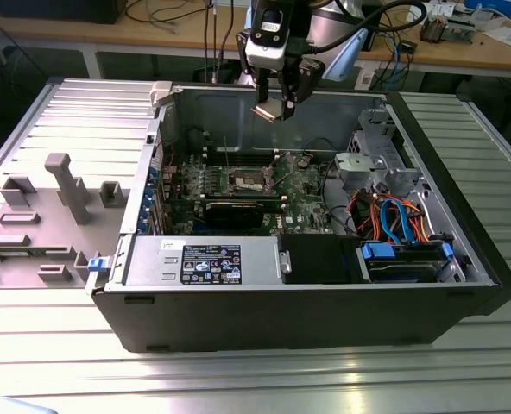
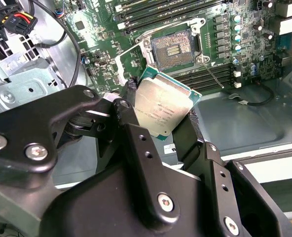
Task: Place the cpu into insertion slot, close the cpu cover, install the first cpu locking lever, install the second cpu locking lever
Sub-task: 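Place the cpu into insertion slot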
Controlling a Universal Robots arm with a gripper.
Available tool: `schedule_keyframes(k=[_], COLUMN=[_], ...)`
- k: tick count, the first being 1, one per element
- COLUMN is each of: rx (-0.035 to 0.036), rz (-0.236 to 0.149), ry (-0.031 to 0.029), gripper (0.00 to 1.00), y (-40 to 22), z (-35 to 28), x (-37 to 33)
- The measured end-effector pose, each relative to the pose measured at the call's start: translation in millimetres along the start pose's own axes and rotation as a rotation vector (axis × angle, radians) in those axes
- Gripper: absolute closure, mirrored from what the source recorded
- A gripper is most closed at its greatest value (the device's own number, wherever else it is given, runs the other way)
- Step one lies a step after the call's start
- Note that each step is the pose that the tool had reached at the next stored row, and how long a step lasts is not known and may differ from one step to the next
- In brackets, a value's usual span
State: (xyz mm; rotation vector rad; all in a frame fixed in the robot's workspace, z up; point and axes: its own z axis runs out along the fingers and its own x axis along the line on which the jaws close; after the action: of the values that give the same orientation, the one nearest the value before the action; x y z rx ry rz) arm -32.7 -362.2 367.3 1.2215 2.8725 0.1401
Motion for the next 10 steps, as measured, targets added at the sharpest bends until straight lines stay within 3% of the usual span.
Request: schedule_keyframes(k=[4,10], rx=[-0.0004,-0.0017], rz=[0.02,0.087], ry=[-0.0018,-0.0078], gripper=[0.45,0.45], y=[0.0,0.0], z=[0.0,0.1], x=[0.0,0.0])
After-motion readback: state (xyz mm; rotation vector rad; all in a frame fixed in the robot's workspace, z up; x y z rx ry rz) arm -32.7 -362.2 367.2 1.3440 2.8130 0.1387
